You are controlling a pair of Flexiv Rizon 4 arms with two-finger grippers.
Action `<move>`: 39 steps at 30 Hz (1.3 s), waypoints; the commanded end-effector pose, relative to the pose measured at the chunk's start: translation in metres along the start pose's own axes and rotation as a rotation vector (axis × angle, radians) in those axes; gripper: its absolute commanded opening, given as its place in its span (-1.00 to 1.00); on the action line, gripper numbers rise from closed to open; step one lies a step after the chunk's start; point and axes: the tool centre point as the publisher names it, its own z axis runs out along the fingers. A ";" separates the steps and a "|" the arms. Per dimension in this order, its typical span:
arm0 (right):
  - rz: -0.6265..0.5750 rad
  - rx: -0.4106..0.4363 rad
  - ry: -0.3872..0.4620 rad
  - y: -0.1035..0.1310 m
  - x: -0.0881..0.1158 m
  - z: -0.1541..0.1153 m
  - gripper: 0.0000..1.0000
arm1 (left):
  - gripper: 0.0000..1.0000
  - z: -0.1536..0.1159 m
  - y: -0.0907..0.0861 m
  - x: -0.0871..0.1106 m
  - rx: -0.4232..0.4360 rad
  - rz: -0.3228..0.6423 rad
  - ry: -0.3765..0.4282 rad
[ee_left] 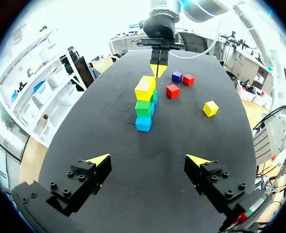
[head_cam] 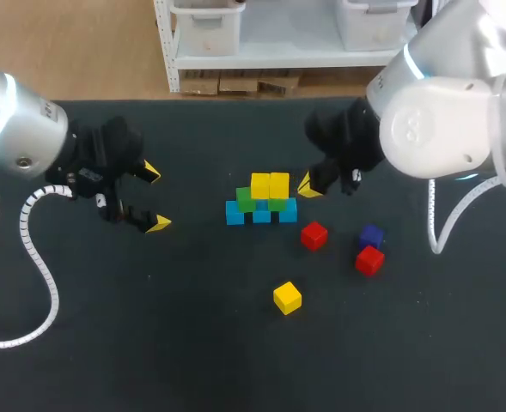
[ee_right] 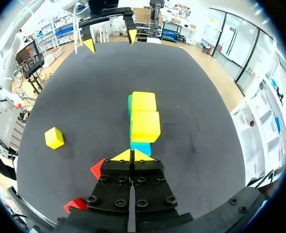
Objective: Place the blue cubes, place green cubes on the blue cubes, place the yellow cubes on the green cubes, then place the red cubes on the yellow cubes, and place purple cube on the red cubes.
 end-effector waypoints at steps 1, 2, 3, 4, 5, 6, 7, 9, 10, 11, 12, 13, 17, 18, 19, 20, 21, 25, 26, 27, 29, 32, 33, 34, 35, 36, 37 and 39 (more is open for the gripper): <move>-0.021 -0.021 -0.015 0.007 0.008 -0.009 0.76 | 1.00 -0.001 0.000 0.003 0.001 0.004 -0.011; -0.031 -0.025 -0.028 0.008 0.010 -0.012 1.00 | 1.00 -0.001 0.000 0.003 0.001 0.004 -0.011; -0.036 -0.033 -0.040 0.009 0.012 -0.014 1.00 | 1.00 -0.001 0.000 0.003 0.001 0.004 -0.011; -0.051 -0.044 -0.048 0.010 0.015 -0.016 1.00 | 1.00 -0.001 0.000 0.003 0.001 0.004 -0.011; -0.072 -0.043 -0.052 0.010 0.017 -0.019 1.00 | 1.00 -0.001 0.000 0.003 0.001 0.004 -0.011; -0.089 -0.048 -0.052 0.011 0.019 -0.022 1.00 | 1.00 -0.001 0.000 0.003 0.001 0.004 -0.011; -0.103 -0.064 -0.062 0.012 0.021 -0.025 1.00 | 1.00 -0.001 0.000 0.003 0.001 0.004 -0.011; -0.118 -0.078 -0.080 0.012 0.028 -0.033 1.00 | 1.00 -0.001 0.000 0.003 0.001 0.004 -0.011; -0.151 -0.086 -0.075 0.013 0.031 -0.037 1.00 | 1.00 -0.001 0.000 0.003 0.001 0.004 -0.011; -0.172 -0.093 -0.069 0.014 0.035 -0.040 1.00 | 1.00 -0.001 0.000 0.003 0.001 0.004 -0.011; -0.189 -0.111 -0.080 0.015 0.039 -0.044 1.00 | 1.00 -0.001 0.000 0.003 0.001 0.004 -0.011; -0.189 -0.111 -0.080 0.015 0.039 -0.044 1.00 | 1.00 -0.001 0.000 0.003 0.001 0.004 -0.011; -0.189 -0.111 -0.080 0.015 0.039 -0.044 1.00 | 1.00 -0.001 0.000 0.003 0.001 0.004 -0.011; -0.189 -0.111 -0.080 0.015 0.039 -0.044 1.00 | 1.00 -0.001 0.000 0.003 0.001 0.004 -0.011; -0.189 -0.111 -0.080 0.015 0.039 -0.044 1.00 | 1.00 -0.001 0.000 0.003 0.001 0.004 -0.011; -0.189 -0.111 -0.080 0.015 0.039 -0.044 1.00 | 1.00 -0.001 0.000 0.003 0.001 0.004 -0.011; -0.189 -0.111 -0.080 0.015 0.039 -0.044 1.00 | 1.00 -0.001 0.000 0.003 0.001 0.004 -0.011; -0.189 -0.111 -0.080 0.015 0.039 -0.044 1.00 | 1.00 -0.001 0.000 0.003 0.001 0.004 -0.011; -0.189 -0.111 -0.080 0.015 0.039 -0.044 1.00 | 1.00 -0.001 0.000 0.003 0.001 0.004 -0.011; -0.189 -0.111 -0.080 0.015 0.039 -0.044 1.00 | 1.00 -0.001 0.000 0.003 0.001 0.004 -0.011; -0.189 -0.111 -0.080 0.015 0.039 -0.044 1.00 | 1.00 -0.001 0.000 0.003 0.001 0.004 -0.011; -0.189 -0.111 -0.080 0.015 0.039 -0.044 1.00 | 1.00 -0.001 0.000 0.003 0.001 0.004 -0.011; -0.189 -0.111 -0.080 0.015 0.039 -0.044 1.00 | 1.00 -0.001 0.000 0.003 0.001 0.004 -0.011; -0.189 -0.111 -0.080 0.015 0.039 -0.044 1.00 | 1.00 0.000 -0.003 -0.004 0.000 0.011 -0.017; -0.189 -0.111 -0.080 0.015 0.039 -0.044 1.00 | 1.00 0.001 -0.007 -0.009 -0.001 0.023 -0.023; -0.189 -0.111 -0.080 0.015 0.039 -0.044 1.00 | 1.00 0.002 -0.011 -0.014 -0.003 0.026 -0.023; -0.189 -0.111 -0.080 0.015 0.039 -0.044 1.00 | 1.00 0.004 -0.015 -0.019 -0.006 0.029 -0.006; -0.189 -0.111 -0.080 0.015 0.039 -0.044 1.00 | 1.00 0.005 -0.025 -0.027 -0.025 0.020 0.007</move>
